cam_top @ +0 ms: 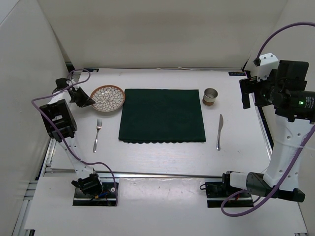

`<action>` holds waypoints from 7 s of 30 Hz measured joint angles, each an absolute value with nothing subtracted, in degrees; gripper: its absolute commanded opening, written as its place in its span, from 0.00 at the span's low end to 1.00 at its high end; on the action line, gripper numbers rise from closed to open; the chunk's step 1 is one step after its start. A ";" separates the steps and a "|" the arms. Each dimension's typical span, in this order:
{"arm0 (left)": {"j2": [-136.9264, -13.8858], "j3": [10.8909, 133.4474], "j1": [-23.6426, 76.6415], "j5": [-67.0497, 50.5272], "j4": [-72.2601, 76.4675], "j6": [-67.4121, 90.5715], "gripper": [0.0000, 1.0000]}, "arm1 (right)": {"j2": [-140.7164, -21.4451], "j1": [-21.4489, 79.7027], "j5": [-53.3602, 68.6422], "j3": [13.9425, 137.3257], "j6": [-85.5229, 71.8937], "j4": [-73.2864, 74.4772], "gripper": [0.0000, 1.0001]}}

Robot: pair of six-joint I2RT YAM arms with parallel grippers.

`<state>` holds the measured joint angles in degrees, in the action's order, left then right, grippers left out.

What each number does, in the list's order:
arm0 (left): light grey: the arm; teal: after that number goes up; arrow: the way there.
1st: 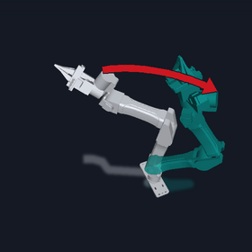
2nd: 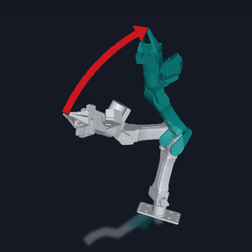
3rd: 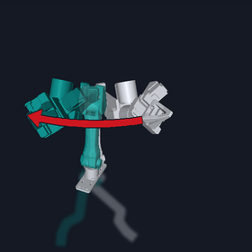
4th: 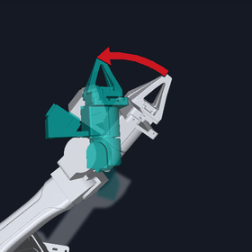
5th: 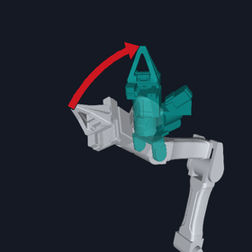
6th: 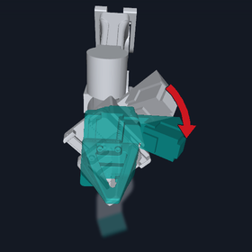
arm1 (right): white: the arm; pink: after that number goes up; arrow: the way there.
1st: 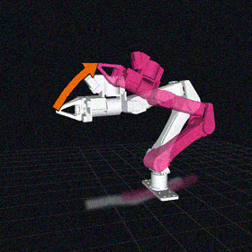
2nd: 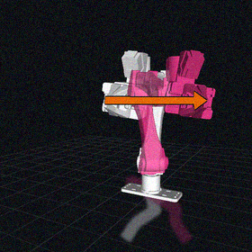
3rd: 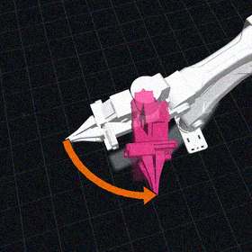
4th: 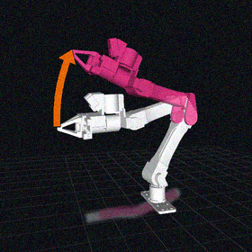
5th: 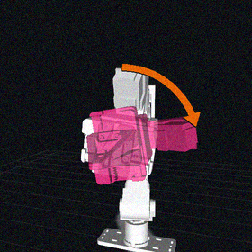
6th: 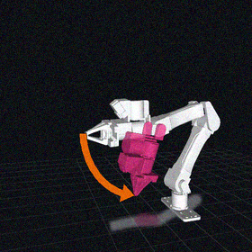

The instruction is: Set the dinner table for one person

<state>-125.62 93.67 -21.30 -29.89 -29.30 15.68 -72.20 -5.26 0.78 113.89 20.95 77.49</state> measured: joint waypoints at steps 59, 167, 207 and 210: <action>-126.30 93.25 15.90 -38.68 -22.33 15.46 0.10 | -67.83 -7.51 -2.85 110.87 19.92 78.08 1.00; -95.66 91.26 -6.79 16.40 -47.22 -10.94 1.00 | -116.86 3.62 18.41 107.57 29.91 39.53 0.72; -95.66 92.84 -11.62 16.01 -48.01 -10.04 1.00 | -121.45 5.26 15.53 104.66 27.42 40.25 0.00; -95.66 92.84 -11.62 15.88 -48.05 -9.98 1.00 | -121.84 6.42 15.09 107.59 27.64 40.84 0.00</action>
